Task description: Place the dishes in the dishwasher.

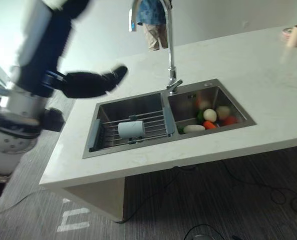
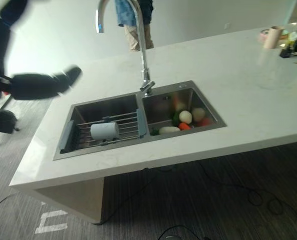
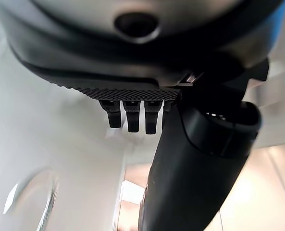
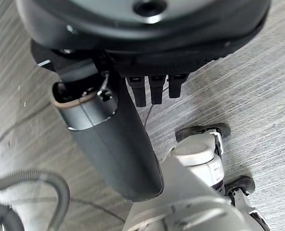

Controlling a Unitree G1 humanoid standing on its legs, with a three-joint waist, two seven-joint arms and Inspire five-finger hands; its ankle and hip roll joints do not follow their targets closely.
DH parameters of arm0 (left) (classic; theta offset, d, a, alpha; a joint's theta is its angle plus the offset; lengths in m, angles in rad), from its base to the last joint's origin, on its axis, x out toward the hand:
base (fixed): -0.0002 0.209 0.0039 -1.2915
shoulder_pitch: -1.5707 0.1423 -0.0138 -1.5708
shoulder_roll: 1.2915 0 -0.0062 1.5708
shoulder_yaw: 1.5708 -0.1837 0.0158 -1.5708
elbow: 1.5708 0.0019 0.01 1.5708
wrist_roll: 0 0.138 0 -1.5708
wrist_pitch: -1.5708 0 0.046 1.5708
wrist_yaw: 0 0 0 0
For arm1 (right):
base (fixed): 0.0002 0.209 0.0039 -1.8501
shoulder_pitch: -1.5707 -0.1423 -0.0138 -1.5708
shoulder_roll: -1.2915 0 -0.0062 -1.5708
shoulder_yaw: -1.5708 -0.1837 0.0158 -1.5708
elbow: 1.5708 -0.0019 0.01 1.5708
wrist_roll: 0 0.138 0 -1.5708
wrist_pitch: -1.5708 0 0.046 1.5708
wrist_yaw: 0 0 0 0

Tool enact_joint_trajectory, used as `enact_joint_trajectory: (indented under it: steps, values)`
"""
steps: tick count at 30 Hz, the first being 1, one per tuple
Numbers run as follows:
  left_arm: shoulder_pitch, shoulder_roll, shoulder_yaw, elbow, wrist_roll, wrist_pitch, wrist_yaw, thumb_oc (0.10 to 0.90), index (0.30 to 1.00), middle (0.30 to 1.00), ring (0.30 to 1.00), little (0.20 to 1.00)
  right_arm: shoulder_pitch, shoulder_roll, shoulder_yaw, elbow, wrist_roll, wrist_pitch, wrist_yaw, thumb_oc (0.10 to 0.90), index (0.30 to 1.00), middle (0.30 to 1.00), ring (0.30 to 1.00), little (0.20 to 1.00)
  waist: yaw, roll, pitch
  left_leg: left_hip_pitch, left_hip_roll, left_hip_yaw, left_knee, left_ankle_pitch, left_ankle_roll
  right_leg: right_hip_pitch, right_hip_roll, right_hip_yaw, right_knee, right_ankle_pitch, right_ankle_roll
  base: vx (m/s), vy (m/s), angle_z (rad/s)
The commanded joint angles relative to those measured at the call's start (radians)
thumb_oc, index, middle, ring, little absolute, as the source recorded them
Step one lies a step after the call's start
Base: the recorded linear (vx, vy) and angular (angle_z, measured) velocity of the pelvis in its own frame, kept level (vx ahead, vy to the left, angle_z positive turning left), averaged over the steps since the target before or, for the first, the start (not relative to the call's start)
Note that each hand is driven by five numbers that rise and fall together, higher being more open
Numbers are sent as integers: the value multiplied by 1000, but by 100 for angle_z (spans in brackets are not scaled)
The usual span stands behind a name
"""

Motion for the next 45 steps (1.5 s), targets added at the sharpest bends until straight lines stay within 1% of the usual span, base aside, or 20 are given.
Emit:
enact_joint_trajectory:
  steps: [1, 2, 3, 5, 6, 7, 10, 13, 14, 16, 17, 20, 24, 27, 28, 32, 39, 41, 45]
  values:
    - [-83, -14, 141, 241, -158, 193, -173, 800, 900, 900, 900, 900, -23, -20, -29, 19, 28, -6, -2, 800, 900, 900, 900, 900, 10, -13, 12, 7, 56, -28, 81, -181, -36, 87, -88, 62, -158, 52, 173, 47, -19, -22]
    - [-103, -9, 117, 263, -162, 213, -212, 800, 900, 900, 900, 900, -19, -24, -35, 24, 28, -9, 1, 800, 900, 900, 900, 900, 3, -11, 13, 8, 58, -22, 81, -181, -37, 84, -87, 68, -158, 55, 175, 41, -13, -11]
    - [-113, -7, 108, 272, -163, 213, -223, 800, 900, 900, 900, 900, -17, -25, -38, 25, 29, -10, 2, 800, 900, 900, 900, 900, 2, -11, 13, 8, 59, -21, 81, -181, -37, 83, -87, 70, -158, 57, 176, 46, -12, -12]
    - [-161, 11, 44, 336, -182, 252, -354, 800, 900, 900, 900, 900, -6, -35, -46, 23, 19, -18, 14, 800, 900, 900, 900, 900, -16, -7, 16, 9, 62, -7, 81, -181, -39, 71, -86, 87, -158, 67, 184, 50, -11, -17]
    - [-179, 17, 19, 357, -190, 279, -410, 800, 900, 900, 900, 900, -3, -39, -49, 22, 16, -26, 11, 800, 900, 900, 900, 900, -21, -6, 17, 9, 64, -2, 81, -181, -39, 66, -86, 92, -158, 71, 187, 38, -8, -12]
    - [-194, 24, -5, 380, -192, 290, -451, 800, 900, 900, 900, 900, 1, -44, -53, 19, 12, -39, 7, 800, 900, 900, 900, 900, -27, -5, 20, 9, 67, 5, 81, -180, -41, 61, -86, 98, -158, 76, 190, 22, -3, -8]
    - [-234, 50, -57, 460, -216, 287, -489, 800, 900, 900, 900, 900, 11, -55, -56, 6, 8, -41, 13, 800, 900, 900, 900, 900, -41, -1, 28, 16, 72, 18, 81, -184, -42, 54, -86, 111, -158, 80, 197, 17, 11, -16]
    - [-262, 69, -81, 523, -234, 279, -498, 800, 900, 900, 900, 900, 22, -59, -55, -2, 13, -46, 18, 800, 900, 900, 900, 900, -50, 2, 32, 11, 75, 28, 81, -176, -43, 42, -85, 119, -158, 90, 199, 5, 11, -9]
    - [-280, 82, -95, 576, -230, 266, -512, 800, 900, 900, 900, 900, 33, -62, -59, -4, 14, -50, 24, 800, 900, 900, 900, 900, -55, 5, 37, 17, 73, 31, 81, -181, -43, 44, -86, 123, -158, 89, 204, 10, 8, -5]
    - [-281, 87, -96, 595, -221, 256, -515, 800, 900, 900, 900, 900, 37, -62, -60, -5, 15, -51, 25, 800, 900, 900, 900, 900, -56, 5, 38, 17, 73, 32, 81, -181, -43, 42, -86, 124, -158, 91, 205, 20, 8, -6]
    - [-281, 92, -100, 630, -206, 232, -514, 800, 900, 900, 900, 900, 41, -61, -58, -8, 15, -50, 25, 800, 900, 900, 900, 900, -57, 6, 39, 15, 72, 35, 81, -180, -43, 37, -90, 124, -158, 95, 208, 10, 4, -11]
    - [-282, 96, -93, 676, -221, 219, -518, 800, 900, 900, 900, 900, 47, -61, -51, -16, 19, -46, 24, 800, 900, 900, 900, 900, -58, 6, 43, 14, 73, 38, 81, -178, -42, 32, -95, 123, -158, 100, 210, 7, 5, -8]
    - [-272, 91, -87, 687, -192, 196, -501, 800, 900, 900, 900, 900, 51, -62, -49, -29, 24, -48, 29, 800, 900, 900, 900, 900, -59, 5, 48, 9, 72, 39, 81, -176, -42, 25, -99, 122, -158, 103, 213, 8, 0, 0]
    - [-277, 83, -84, 684, -109, 151, -389, 800, 900, 900, 900, 900, 55, -59, -39, -48, 29, -45, 33, 800, 900, 900, 900, 900, -62, 4, 52, 3, 67, 34, 81, -175, -40, 20, -100, 129, -158, 104, 213, 57, -4, 0]
    - [-276, 81, -82, 683, -101, 142, -368, 800, 900, 900, 900, 900, 55, -58, -37, -50, 30, -47, 33, 800, 900, 900, 900, 900, -62, 4, 53, 2, 66, 33, 81, -175, -39, 19, -100, 130, -158, 104, 213, 35, -3, 0]
    - [-276, 81, -76, 665, -91, 139, -331, 800, 900, 900, 900, 900, 60, -57, -28, -70, 39, -52, 28, 800, 900, 900, 900, 900, -64, 4, 56, -1, 64, 31, 81, -175, -39, 16, -102, 133, -158, 104, 212, 0, 0, 0]
    - [-252, 75, -64, 626, -45, 128, -315, 800, 900, 900, 900, 900, 69, -50, -22, -96, 36, -42, 23, 800, 900, 900, 900, 900, -70, 11, 65, -4, 60, 32, 81, -175, -39, 13, -103, 138, -158, 102, 211, 5, 1, 0]
    - [-252, 84, -80, 619, 26, 103, -290, 800, 900, 900, 900, 900, 76, -49, -24, -99, 33, -44, 21, 800, 900, 900, 900, 900, -75, 13, 68, -4, 60, 35, 81, -175, -40, 11, -104, 142, -158, 104, 213, 0, 0, 0]
    - [-249, 94, -92, 605, 26, 100, -290, 800, 900, 900, 900, 900, 81, -52, -26, -106, 38, -42, 19, 800, 900, 900, 900, 900, -79, 15, 73, -4, 59, 36, 81, -174, -40, 7, -105, 146, -158, 106, 215, 8, -1, -1]
